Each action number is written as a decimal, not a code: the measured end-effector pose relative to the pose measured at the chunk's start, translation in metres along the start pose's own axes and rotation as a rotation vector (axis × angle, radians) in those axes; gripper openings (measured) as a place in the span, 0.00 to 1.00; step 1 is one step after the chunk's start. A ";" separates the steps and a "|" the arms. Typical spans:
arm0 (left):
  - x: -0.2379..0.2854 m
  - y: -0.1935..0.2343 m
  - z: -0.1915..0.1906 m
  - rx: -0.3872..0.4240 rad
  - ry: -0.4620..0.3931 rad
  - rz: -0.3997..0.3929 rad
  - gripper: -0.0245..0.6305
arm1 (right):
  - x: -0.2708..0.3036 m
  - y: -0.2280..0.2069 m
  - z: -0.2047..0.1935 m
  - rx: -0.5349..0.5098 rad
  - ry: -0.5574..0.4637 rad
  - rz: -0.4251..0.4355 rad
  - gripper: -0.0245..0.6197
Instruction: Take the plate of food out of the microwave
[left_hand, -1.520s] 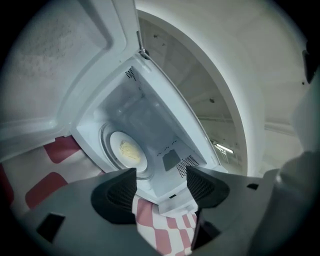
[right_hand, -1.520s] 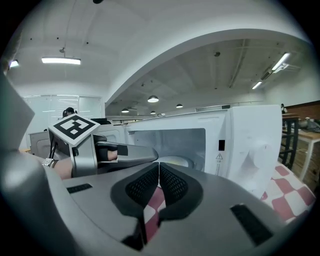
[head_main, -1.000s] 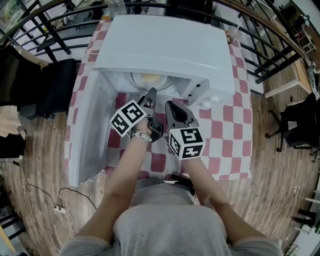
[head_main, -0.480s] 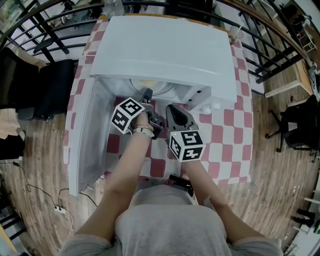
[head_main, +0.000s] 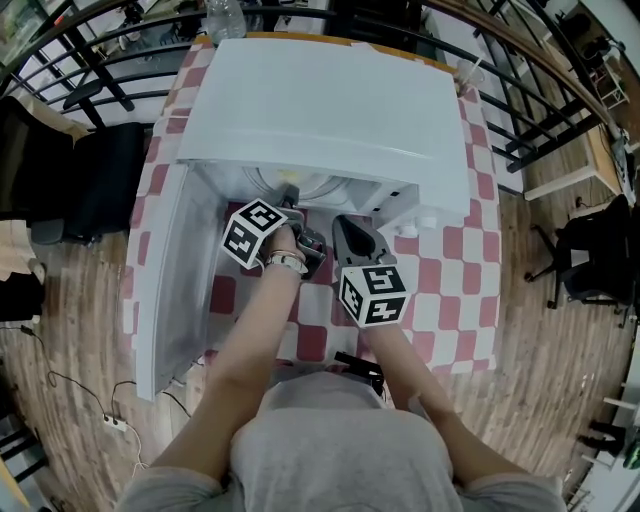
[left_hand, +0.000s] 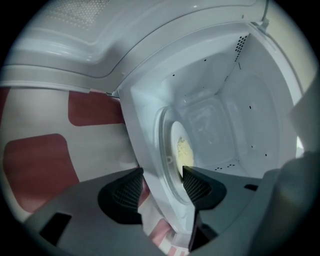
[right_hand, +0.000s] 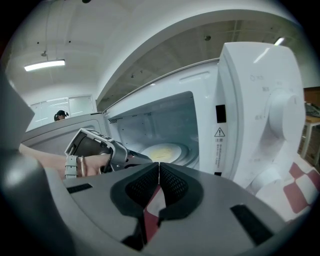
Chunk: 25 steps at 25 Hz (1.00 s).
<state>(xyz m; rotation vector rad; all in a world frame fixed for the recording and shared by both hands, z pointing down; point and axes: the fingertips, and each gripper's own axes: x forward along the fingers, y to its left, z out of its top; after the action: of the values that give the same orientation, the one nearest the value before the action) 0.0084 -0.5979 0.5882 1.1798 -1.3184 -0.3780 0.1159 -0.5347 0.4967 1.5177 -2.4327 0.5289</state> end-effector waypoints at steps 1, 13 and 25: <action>0.000 0.000 0.000 0.000 0.003 -0.001 0.42 | -0.001 0.001 -0.001 0.000 0.002 0.000 0.08; -0.013 -0.002 0.000 -0.014 0.011 0.008 0.30 | -0.012 0.002 0.001 -0.004 -0.006 -0.004 0.08; -0.023 -0.009 0.003 -0.037 0.012 -0.021 0.10 | -0.018 0.010 0.005 -0.012 -0.016 0.005 0.08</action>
<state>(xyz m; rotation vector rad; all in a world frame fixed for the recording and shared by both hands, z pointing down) 0.0024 -0.5846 0.5680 1.1635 -1.2843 -0.4082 0.1153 -0.5182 0.4837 1.5177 -2.4475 0.5036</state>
